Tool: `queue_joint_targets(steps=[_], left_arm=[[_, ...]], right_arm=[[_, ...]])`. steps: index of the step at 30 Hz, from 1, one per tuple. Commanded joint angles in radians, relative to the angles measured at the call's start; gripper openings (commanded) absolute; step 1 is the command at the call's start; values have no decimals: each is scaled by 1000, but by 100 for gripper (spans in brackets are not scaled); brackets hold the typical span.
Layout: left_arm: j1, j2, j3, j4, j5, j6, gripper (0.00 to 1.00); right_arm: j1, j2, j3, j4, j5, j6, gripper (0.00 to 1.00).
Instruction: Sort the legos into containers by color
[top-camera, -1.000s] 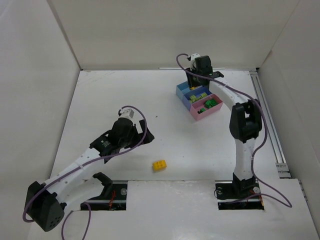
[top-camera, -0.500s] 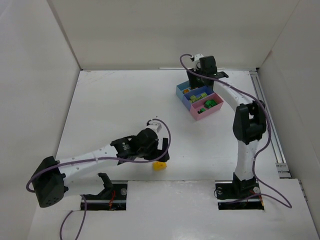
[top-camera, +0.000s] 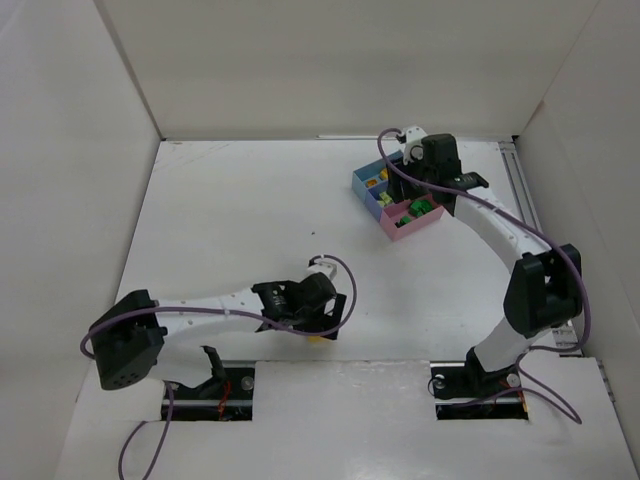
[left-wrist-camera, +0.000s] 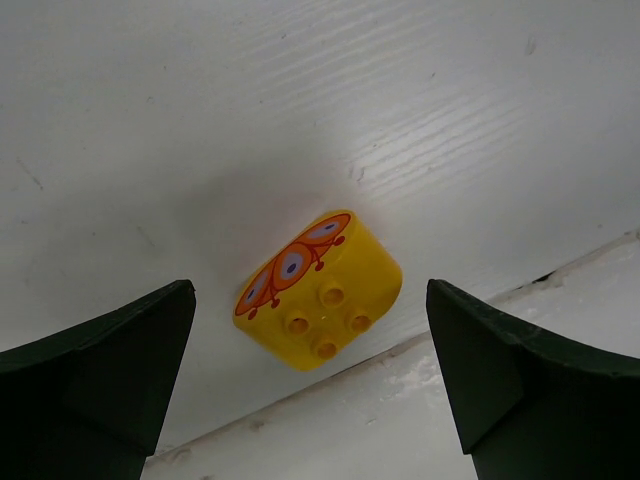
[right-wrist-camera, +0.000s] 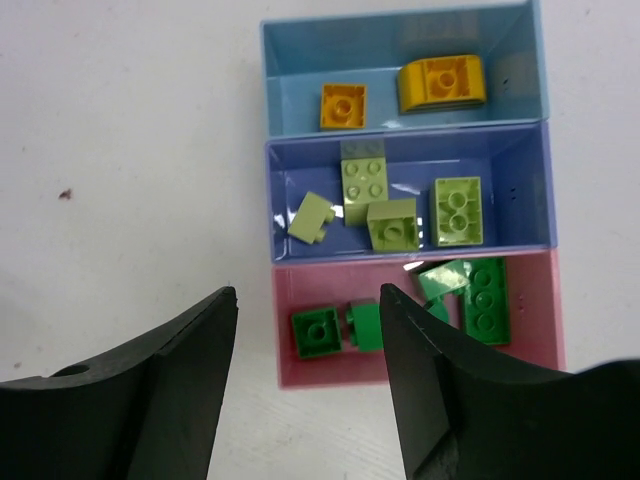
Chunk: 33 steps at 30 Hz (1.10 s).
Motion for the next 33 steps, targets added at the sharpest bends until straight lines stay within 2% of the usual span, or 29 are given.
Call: queue_joint_targets(steps=[1,9,13,14,17,18,22,30,33], left_arm=[[-25,37,39,-8,-44,16,100],[-63,128,77,-34,-79,36,100],[-85,157,97,-43,-89,46,86],[-85,171,106,-52,-99,56,77],[-85,194,117,-77,-112,65,61],[-95,194,117,-77,-112,65,52],[-117,203,126,-86,-102,65,31],[-126,194,126,-104,-81,33,31],[-126,175,126,-104,-93,-7,25]], right_arm=[[17,-63,-43,54,-56,15,64],[26,-132,-74,44,-56,24,64],[26,-142,-85,53,-56,24,64],[26,-152,-94,42,-47,33,64],[17,-165,-105,42,-47,33,64],[8,-165,-105,42,-47,33,64],[-12,-194,-125,42,-38,42,64],[-21,-228,-145,42,-38,42,64],[-21,-228,-154,42,-38,42,64]])
